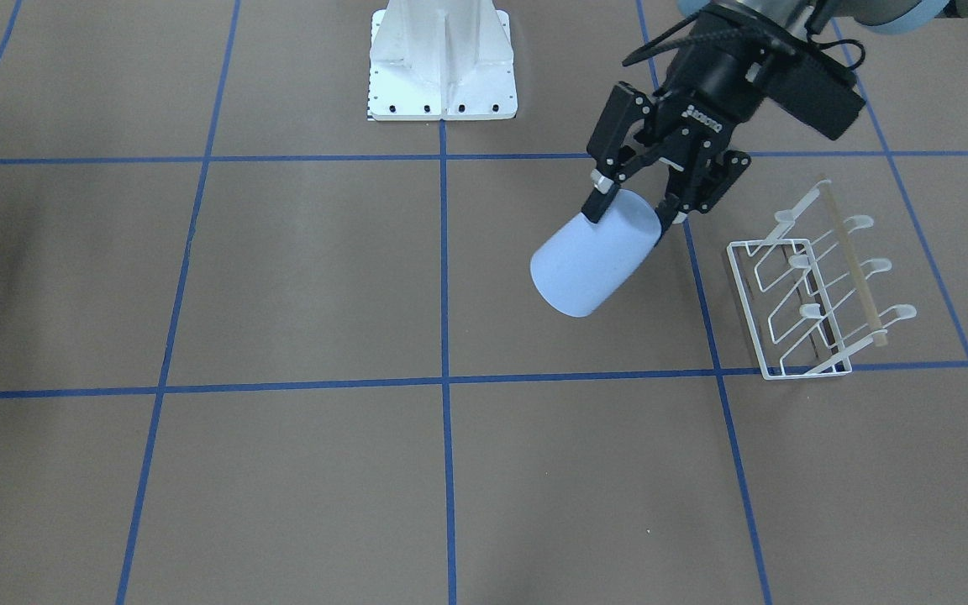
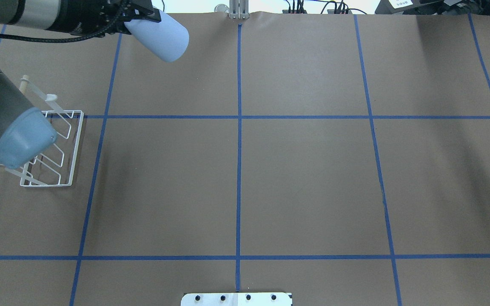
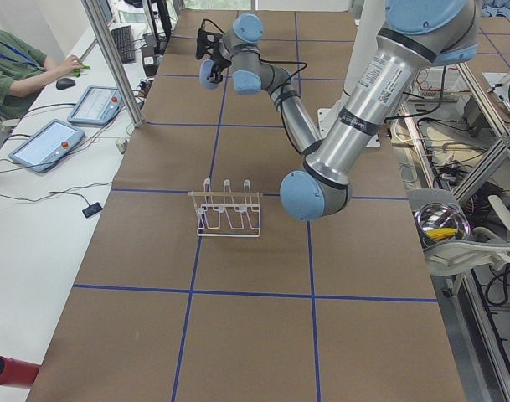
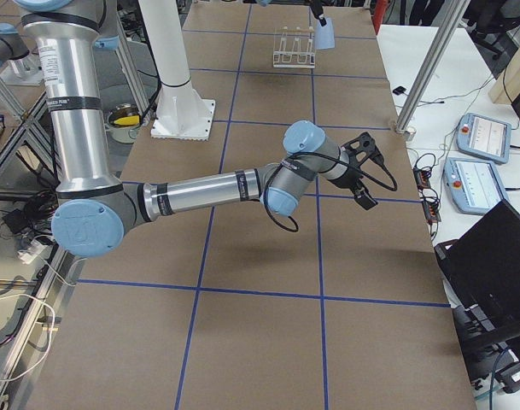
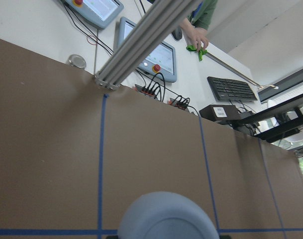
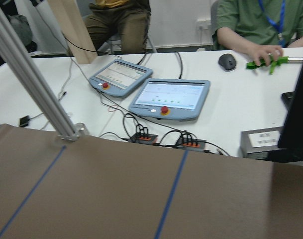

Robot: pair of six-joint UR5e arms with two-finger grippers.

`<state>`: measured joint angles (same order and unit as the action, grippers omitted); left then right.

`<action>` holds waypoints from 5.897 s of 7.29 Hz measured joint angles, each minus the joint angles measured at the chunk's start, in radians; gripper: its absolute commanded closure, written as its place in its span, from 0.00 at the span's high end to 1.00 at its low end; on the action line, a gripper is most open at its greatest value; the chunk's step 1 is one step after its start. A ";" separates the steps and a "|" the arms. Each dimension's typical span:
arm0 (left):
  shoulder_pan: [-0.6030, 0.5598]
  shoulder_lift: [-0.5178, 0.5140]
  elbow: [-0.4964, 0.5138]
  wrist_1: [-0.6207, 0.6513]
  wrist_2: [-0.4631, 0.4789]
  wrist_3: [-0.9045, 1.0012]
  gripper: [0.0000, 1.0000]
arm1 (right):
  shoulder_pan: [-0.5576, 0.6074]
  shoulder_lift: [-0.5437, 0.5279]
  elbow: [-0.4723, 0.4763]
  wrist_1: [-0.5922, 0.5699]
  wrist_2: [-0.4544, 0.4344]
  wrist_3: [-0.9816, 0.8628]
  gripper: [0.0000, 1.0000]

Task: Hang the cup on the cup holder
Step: 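Carry the cup with the left gripper above the white wire rack, then lower the cup with the left gripper onto a rack peg, then open the left gripper and lift it away from the cup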

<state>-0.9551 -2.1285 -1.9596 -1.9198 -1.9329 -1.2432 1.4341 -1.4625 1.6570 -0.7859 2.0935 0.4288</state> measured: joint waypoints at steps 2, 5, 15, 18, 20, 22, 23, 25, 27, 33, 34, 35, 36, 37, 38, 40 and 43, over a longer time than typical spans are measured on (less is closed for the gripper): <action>-0.069 -0.002 0.014 0.195 -0.002 0.252 0.00 | 0.016 -0.024 0.000 -0.169 0.001 -0.139 1.00; -0.151 -0.002 0.131 0.286 -0.025 0.513 0.00 | 0.025 -0.055 0.008 -0.424 0.087 -0.271 1.00; -0.226 0.154 0.197 0.305 -0.272 0.740 0.00 | 0.026 -0.049 0.018 -0.599 0.199 -0.292 1.00; -0.225 0.185 0.178 0.306 -0.279 0.740 0.00 | 0.026 -0.051 0.018 -0.599 0.200 -0.292 1.00; -0.224 0.197 0.173 0.305 -0.281 0.740 0.00 | 0.026 -0.050 0.017 -0.600 0.200 -0.291 1.00; -0.220 0.203 0.170 0.306 -0.282 0.740 0.00 | 0.026 -0.049 0.017 -0.600 0.200 -0.291 1.00; -0.216 0.207 0.170 0.306 -0.282 0.740 0.00 | 0.026 -0.049 0.017 -0.600 0.200 -0.291 1.00; -0.211 0.216 0.167 0.305 -0.282 0.739 0.00 | 0.026 -0.050 0.017 -0.601 0.200 -0.291 1.00; -0.203 0.229 0.159 0.302 -0.299 0.738 0.00 | 0.026 -0.051 0.016 -0.601 0.200 -0.291 1.00; -0.168 0.273 0.136 0.297 -0.311 0.730 0.00 | 0.026 -0.055 0.017 -0.601 0.208 -0.291 1.00; -0.167 0.281 0.132 0.297 -0.311 0.730 0.67 | 0.026 -0.055 0.017 -0.601 0.211 -0.291 1.00; -0.164 0.286 0.130 0.296 -0.311 0.731 0.97 | 0.026 -0.056 0.017 -0.601 0.213 -0.291 1.00; -0.159 0.292 0.122 0.295 -0.311 0.732 0.98 | 0.026 -0.057 0.017 -0.600 0.213 -0.291 1.00; -0.154 0.312 0.096 0.294 -0.310 0.732 0.98 | 0.026 -0.057 0.017 -0.600 0.213 -0.291 1.00; -0.151 0.349 0.054 0.294 -0.309 0.731 0.98 | 0.026 -0.058 0.017 -0.601 0.214 -0.291 1.00; -0.150 0.397 -0.005 0.295 -0.307 0.730 0.98 | 0.026 -0.056 0.017 -0.601 0.217 -0.291 1.00; -0.188 0.423 -0.030 0.301 -0.306 0.764 0.98 | 0.033 -0.059 0.018 -0.625 0.249 -0.291 1.00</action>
<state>-1.1428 -1.7054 -1.9895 -1.6190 -2.2390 -0.4794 1.4672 -1.5217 1.6751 -1.4105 2.3424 0.1375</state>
